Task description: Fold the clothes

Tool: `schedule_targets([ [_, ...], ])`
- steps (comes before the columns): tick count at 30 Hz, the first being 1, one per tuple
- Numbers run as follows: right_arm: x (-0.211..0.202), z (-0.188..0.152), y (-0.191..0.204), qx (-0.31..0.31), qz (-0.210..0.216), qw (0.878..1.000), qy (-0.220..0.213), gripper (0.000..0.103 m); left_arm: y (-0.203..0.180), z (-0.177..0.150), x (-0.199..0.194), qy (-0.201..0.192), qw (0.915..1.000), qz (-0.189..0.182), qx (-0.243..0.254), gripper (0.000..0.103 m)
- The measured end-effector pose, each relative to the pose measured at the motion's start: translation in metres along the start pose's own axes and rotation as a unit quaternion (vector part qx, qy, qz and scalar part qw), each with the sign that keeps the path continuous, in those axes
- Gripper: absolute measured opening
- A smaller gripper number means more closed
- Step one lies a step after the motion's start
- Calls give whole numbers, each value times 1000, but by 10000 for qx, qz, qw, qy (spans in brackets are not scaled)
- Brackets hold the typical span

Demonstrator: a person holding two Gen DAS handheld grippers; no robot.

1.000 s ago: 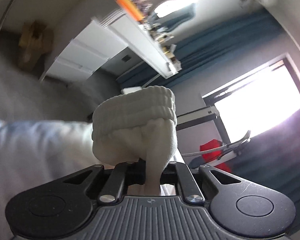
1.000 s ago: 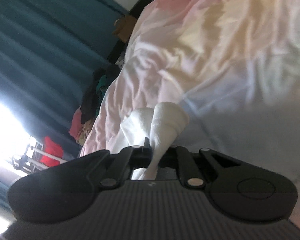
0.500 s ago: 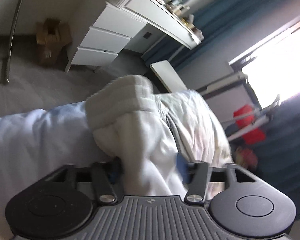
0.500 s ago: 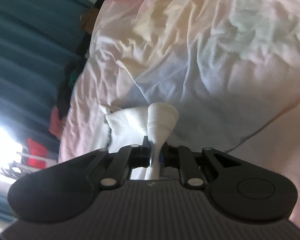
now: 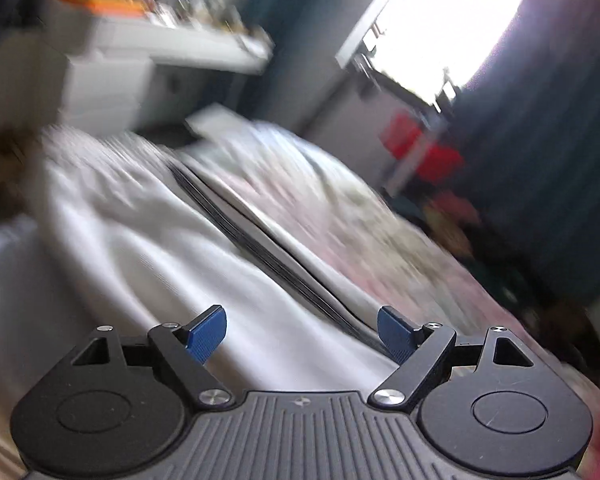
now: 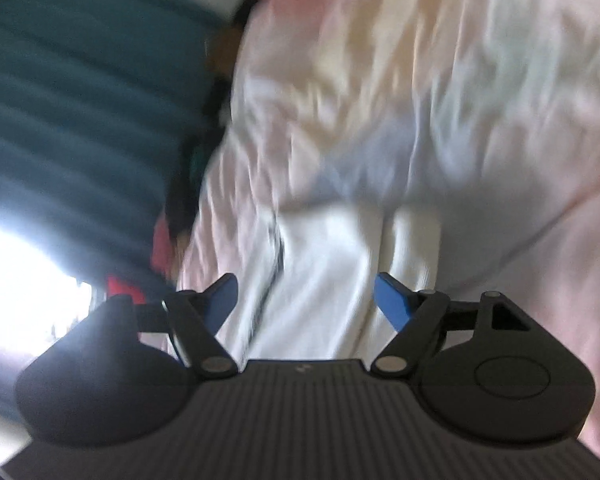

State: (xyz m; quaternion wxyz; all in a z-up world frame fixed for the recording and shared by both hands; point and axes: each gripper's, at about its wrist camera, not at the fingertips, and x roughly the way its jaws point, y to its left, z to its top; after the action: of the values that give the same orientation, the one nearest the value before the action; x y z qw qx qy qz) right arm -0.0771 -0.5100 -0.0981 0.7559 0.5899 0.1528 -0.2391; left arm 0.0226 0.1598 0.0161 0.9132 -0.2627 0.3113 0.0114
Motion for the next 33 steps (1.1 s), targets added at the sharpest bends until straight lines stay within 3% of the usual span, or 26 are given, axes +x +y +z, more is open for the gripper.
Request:
schedule_targets([
  [3,27,-4,-10,8,-233,9988,428,68,-44,-11,27,292,9983,-362,351,85],
  [4,32,-3,-13,-14,-329,9985,446,54,-59,-16,37,350,9971,-439,509,85],
  [6,41,-1,-18,-50,-489,9978,453,37,-83,-32,56,408,9934,-551,918,85],
  [7,44,1,-21,-57,-509,9979,404,33,-90,-40,63,455,9914,-606,1071,85],
  [13,57,7,-15,-417,-563,9975,-56,20,-88,-75,84,873,9826,-830,1416,85],
  [15,58,7,-8,-570,-619,9963,-191,7,-83,-78,84,897,9808,-842,1516,85],
  [20,21,9,10,-598,-158,9942,-875,5,-83,-77,76,770,9781,-858,1730,85],
  [24,-9,3,5,-401,-212,9929,-1101,5,-83,-78,69,804,9770,-929,1742,85],
  [30,-4,0,-27,72,-1123,9917,-628,8,-80,-87,59,781,9740,-879,1935,85],
  [33,-3,3,-41,539,-1017,9927,-374,12,-77,-88,56,761,9747,-832,1927,85],
])
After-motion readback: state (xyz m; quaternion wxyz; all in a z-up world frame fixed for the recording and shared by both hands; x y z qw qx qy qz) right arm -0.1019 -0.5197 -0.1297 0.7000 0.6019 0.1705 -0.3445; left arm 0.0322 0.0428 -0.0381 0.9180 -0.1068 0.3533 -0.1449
